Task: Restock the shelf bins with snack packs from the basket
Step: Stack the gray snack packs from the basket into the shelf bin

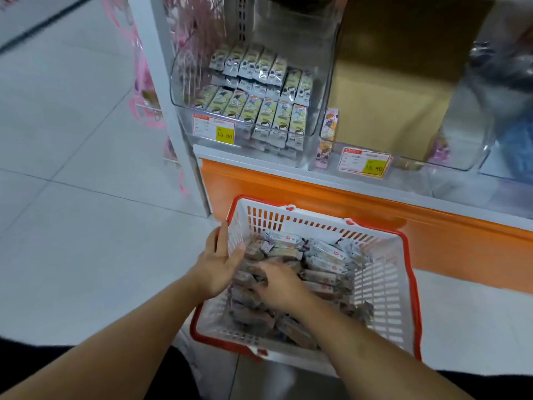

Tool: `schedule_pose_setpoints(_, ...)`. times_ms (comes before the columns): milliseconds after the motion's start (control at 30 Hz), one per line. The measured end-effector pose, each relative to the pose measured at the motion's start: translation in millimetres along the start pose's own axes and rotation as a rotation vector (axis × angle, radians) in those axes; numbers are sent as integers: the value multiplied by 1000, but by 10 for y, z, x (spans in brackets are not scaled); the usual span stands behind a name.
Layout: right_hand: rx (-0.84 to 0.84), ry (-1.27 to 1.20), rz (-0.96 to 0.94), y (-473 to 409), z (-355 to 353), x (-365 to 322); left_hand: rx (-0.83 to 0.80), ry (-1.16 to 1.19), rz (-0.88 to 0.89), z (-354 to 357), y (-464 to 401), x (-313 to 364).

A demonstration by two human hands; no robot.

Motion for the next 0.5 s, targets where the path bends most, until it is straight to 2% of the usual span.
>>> schedule_pose_setpoints(267,240,169,92,-272,396,13,-18,-3,-20,30,-54,-22)
schedule_pose_setpoints(367,245,110,117,-226,357,24,-26,-1,-18,40,-66,-81)
schedule_pose_setpoints(500,130,-5,158,-108,109,78,-18,1,-47,42,-57,-58)
Point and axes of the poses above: each hand's wrist, its own y-axis away from the middle knuckle, its own z-axis out of the palm, x = y × z, the point moved 6 cm from there along -y, towards the middle knuckle, and after that the axes turned 5 degrees about z, right-handed, at the moved point
